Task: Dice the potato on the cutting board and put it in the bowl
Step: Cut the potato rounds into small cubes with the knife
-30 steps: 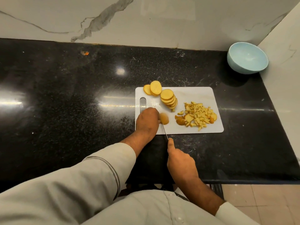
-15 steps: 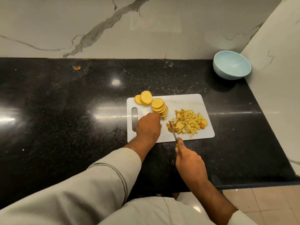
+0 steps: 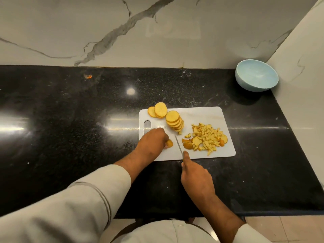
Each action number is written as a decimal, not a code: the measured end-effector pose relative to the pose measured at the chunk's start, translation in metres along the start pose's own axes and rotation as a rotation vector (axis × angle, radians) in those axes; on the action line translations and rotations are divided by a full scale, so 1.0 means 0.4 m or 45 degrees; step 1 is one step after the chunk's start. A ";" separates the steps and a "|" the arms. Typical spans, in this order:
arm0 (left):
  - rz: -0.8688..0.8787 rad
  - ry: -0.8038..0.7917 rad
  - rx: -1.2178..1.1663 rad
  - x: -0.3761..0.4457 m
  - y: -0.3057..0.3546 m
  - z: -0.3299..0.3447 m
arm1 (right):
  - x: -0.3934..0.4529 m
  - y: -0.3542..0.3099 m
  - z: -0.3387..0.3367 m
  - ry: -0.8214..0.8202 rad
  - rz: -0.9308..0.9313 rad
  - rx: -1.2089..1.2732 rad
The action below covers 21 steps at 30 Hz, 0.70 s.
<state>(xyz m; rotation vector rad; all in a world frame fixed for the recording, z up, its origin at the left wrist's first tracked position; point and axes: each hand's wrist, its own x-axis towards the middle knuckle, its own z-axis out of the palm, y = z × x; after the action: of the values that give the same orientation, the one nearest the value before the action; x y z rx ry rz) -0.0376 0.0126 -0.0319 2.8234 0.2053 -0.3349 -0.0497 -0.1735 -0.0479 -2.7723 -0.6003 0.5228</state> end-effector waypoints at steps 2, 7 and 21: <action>-0.053 0.049 -0.024 0.000 0.006 0.008 | 0.007 -0.013 0.005 -0.010 -0.012 -0.019; -0.127 0.103 -0.113 0.003 0.026 0.001 | 0.016 -0.033 0.016 -0.003 -0.018 -0.072; -0.296 0.213 -0.236 0.004 0.045 0.024 | 0.055 -0.083 0.045 -0.002 -0.070 -0.159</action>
<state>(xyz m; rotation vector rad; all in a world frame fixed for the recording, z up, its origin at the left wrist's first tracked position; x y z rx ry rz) -0.0349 -0.0073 -0.0363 2.6466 0.5723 -0.1199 -0.0497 -0.1314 -0.0599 -2.8621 -0.7309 0.4920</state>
